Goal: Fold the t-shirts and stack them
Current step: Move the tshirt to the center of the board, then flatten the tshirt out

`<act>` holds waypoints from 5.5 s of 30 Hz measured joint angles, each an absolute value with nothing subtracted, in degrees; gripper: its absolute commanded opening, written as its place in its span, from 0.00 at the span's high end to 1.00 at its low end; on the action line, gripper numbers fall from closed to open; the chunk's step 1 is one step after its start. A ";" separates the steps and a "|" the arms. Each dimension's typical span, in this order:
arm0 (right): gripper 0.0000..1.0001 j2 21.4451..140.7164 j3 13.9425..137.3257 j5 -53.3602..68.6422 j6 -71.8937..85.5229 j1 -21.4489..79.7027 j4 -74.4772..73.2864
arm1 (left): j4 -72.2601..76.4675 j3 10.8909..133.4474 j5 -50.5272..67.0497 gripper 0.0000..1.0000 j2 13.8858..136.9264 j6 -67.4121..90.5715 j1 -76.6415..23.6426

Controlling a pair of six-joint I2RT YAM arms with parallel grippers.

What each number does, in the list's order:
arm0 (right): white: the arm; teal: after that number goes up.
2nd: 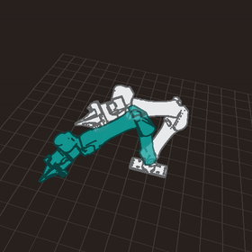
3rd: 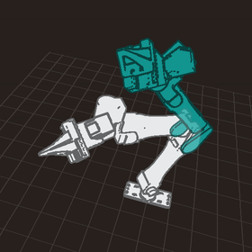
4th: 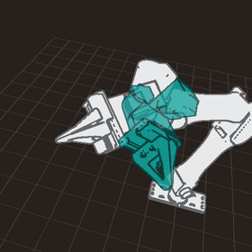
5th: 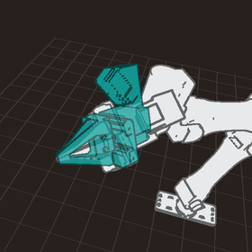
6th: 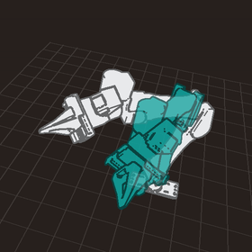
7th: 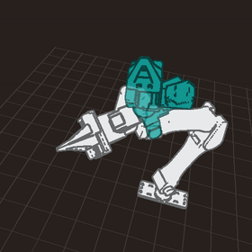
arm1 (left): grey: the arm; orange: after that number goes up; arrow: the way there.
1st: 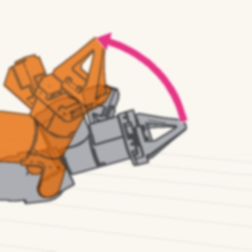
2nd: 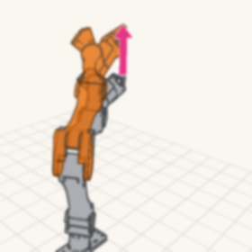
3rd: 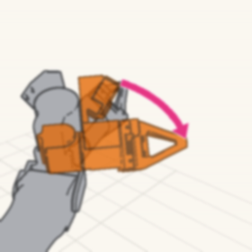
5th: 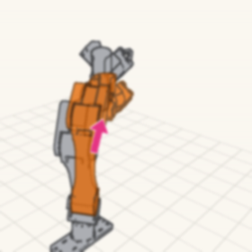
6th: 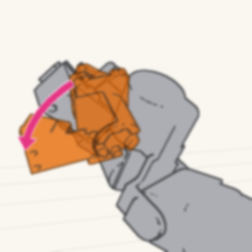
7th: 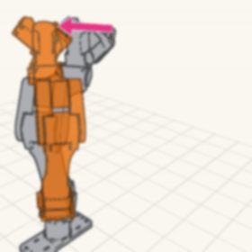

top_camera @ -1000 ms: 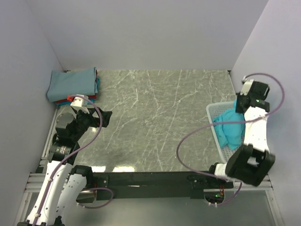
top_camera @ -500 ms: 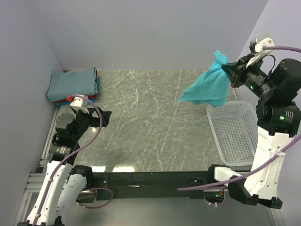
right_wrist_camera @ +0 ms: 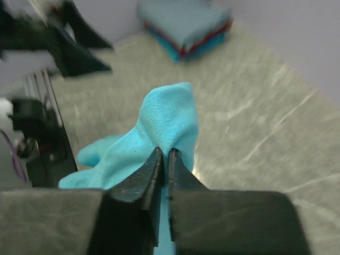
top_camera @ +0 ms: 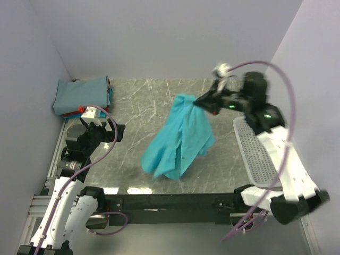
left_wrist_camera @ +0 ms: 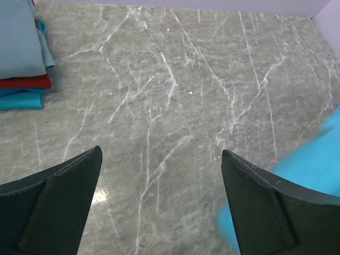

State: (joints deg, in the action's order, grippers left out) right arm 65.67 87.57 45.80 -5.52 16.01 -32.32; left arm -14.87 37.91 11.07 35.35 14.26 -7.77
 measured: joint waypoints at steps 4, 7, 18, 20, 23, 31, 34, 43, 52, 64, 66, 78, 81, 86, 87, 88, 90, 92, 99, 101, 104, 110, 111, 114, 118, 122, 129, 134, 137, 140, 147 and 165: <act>0.47 73.58 75.99 34.85 -9.85 22.17 -30.11 | -14.87 37.91 11.03 0.01 35.35 14.24 -7.77; 0.39 81.12 73.17 28.27 -12.38 21.50 -31.22 | -14.57 37.78 12.40 0.01 35.35 14.24 -7.75; 0.38 79.46 62.50 42.74 -33.47 19.66 -42.15 | -11.40 37.52 34.06 0.19 48.21 14.83 -9.52; 0.38 79.55 60.64 43.97 -35.35 20.32 -42.98 | -11.77 37.60 36.80 0.22 53.17 15.62 -11.94; 0.39 79.88 58.74 44.10 -35.83 21.43 -42.92 | -12.38 37.67 37.47 0.25 59.20 18.09 -17.63; 0.38 80.88 55.44 40.16 -26.96 28.40 -35.18 | -10.35 33.04 23.79 0.28 59.68 32.93 -42.70; 0.38 82.00 55.00 37.80 -22.37 30.96 -31.86 | -10.35 32.45 14.59 0.32 59.88 35.88 -51.64; 0.39 84.62 53.21 26.50 -10.98 37.63 -23.35 | -10.04 34.44 -8.05 0.36 71.68 41.32 -66.39; 0.48 89.30 53.25 18.39 -8.97 41.71 -21.65 | -17.12 46.39 -23.62 0.41 85.69 45.54 -73.67; 0.78 89.32 53.36 15.55 -8.88 42.13 -21.58 | -21.69 49.19 -29.06 0.82 88.23 47.77 -74.56; 0.83 89.32 53.36 15.44 -8.95 42.13 -21.65 | -21.80 49.15 -29.36 0.89 88.23 47.77 -74.59; 1.00 85.93 57.89 17.91 -13.67 37.95 -27.11 | -23.64 46.09 -32.80 1.00 78.89 47.70 -73.78; 1.00 82.85 60.97 18.72 -18.35 34.41 -30.87 | -24.86 45.28 -33.82 1.00 70.35 46.22 -70.13; 1.00 78.22 71.31 17.87 -28.34 30.30 -39.13 | -24.67 46.46 -33.04 1.00 55.64 38.98 -57.28; 1.00 76.90 74.04 17.58 -30.24 28.97 -40.69 | -24.77 47.88 -32.75 0.99 53.41 36.62 -54.54; 1.00 75.68 76.01 17.41 -31.48 28.29 -41.60 | -24.73 49.60 -32.69 0.99 51.86 34.76 -52.66; 1.00 72.12 80.12 17.34 -33.82 26.76 -42.74 | -24.88 54.87 -32.80 1.00 49.87 30.11 -50.41; 1.00 67.46 82.35 17.37 -35.27 25.43 -42.89 | -24.47 61.04 -32.82 1.00 48.82 25.36 -49.98; 1.00 52.58 90.26 20.03 -36.95 21.82 -44.23 | -22.96 79.18 -32.40 0.99 45.36 13.15 -49.95; 1.00 49.76 92.47 21.61 -36.69 18.63 -44.14 | -22.28 82.06 -31.11 0.99 43.29 11.31 -49.95; 1.00 44.73 94.61 24.03 -36.27 15.18 -45.93 | -21.19 84.79 -27.75 0.99 38.96 9.17 -49.95; 1.00 40.75 101.14 23.83 -34.85 13.74 -48.36 | -18.33 87.15 -23.75 0.99 33.98 7.27 -49.93; 1.00 40.47 101.73 23.31 -34.37 13.65 -48.29 | -17.78 87.39 -23.42 0.99 33.98 7.07 -49.93; 1.00 40.18 100.27 21.61 -32.60 13.54 -46.68 | -16.45 87.00 -22.63 0.99 34.68 6.63 -49.95; 1.00 39.88 92.09 18.83 -29.45 12.99 -42.24 | -11.97 80.77 -23.66 0.99 36.18 7.11 -49.93; 1.00 43.29 82.28 17.47 -26.20 12.69 -36.77 | -5.41 67.42 -28.95 0.99 38.09 9.17 -49.91; 1.00 64.31 69.45 16.10 -19.64 12.53 -23.99 | 0.73 53.15 -26.11 0.99 54.76 19.22 -34.39; 0.54 88.07 74.81 11.18 -15.79 12.36 -22.17 | 0.51 62.28 -12.64 0.55 82.85 26.89 -17.02; 0.39 98.17 81.43 9.63 -14.70 12.32 -23.40 | -6.33 79.53 -8.27 0.41 101.65 28.53 -12.84; 0.28 97.84 81.25 11.62 -16.58 12.32 -25.36 | -11.42 87.39 -6.37 0.22 108.81 27.24 -11.44; 0.28 90.74 78.08 29.69 -35.64 14.35 -37.08 | -17.34 82.19 1.89 0.24 93.03 20.71 -12.53; 0.40 102.15 66.94 14.63 -33.19 36.23 -37.08 | -18.39 41.67 4.40 0.24 48.56 11.25 -21.41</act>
State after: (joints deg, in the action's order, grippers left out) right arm 102.15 66.94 14.63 -33.19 36.23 -37.08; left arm -18.39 41.67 4.40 48.56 11.25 -21.41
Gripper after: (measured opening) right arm 0.603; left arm 0.757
